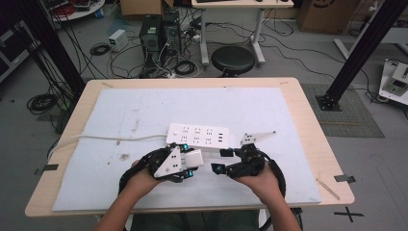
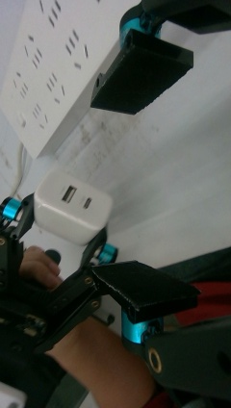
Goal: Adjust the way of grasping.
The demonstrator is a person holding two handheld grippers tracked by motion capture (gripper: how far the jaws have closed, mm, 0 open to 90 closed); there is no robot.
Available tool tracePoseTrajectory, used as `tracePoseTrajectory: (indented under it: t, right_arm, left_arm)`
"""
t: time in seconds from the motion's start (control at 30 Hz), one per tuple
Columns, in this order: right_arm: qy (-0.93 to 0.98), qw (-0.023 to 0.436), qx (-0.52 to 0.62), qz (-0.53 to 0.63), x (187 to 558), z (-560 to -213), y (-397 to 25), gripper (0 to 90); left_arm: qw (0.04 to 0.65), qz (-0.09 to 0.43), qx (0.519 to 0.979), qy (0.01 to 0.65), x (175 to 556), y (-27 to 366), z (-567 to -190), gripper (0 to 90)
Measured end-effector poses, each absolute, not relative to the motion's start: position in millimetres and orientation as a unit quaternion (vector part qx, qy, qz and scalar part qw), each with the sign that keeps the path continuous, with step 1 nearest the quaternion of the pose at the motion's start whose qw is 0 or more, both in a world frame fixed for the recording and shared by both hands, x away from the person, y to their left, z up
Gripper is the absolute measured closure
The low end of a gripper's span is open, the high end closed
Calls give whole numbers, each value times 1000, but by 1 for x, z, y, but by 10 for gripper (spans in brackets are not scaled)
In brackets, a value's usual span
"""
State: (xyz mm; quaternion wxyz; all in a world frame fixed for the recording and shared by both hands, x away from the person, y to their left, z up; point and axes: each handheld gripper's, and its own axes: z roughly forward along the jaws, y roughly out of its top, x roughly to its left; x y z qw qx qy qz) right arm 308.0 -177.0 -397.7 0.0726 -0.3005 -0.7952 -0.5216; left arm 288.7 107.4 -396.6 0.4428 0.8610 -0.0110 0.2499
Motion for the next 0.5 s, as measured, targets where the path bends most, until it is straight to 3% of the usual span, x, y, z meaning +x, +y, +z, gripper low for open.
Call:
tracePoseTrajectory:
  t: [0.4,0.5]
  right_arm:
    - [-776,130,-304,-537,312,-406,-162,196]
    - [-767,152,-305,-544,315,-410,-158,238]
  left_arm:
    - [458,273,846,-35,279,93,-400,425]
    - [465,277,840,-38,277,91,-400,425]
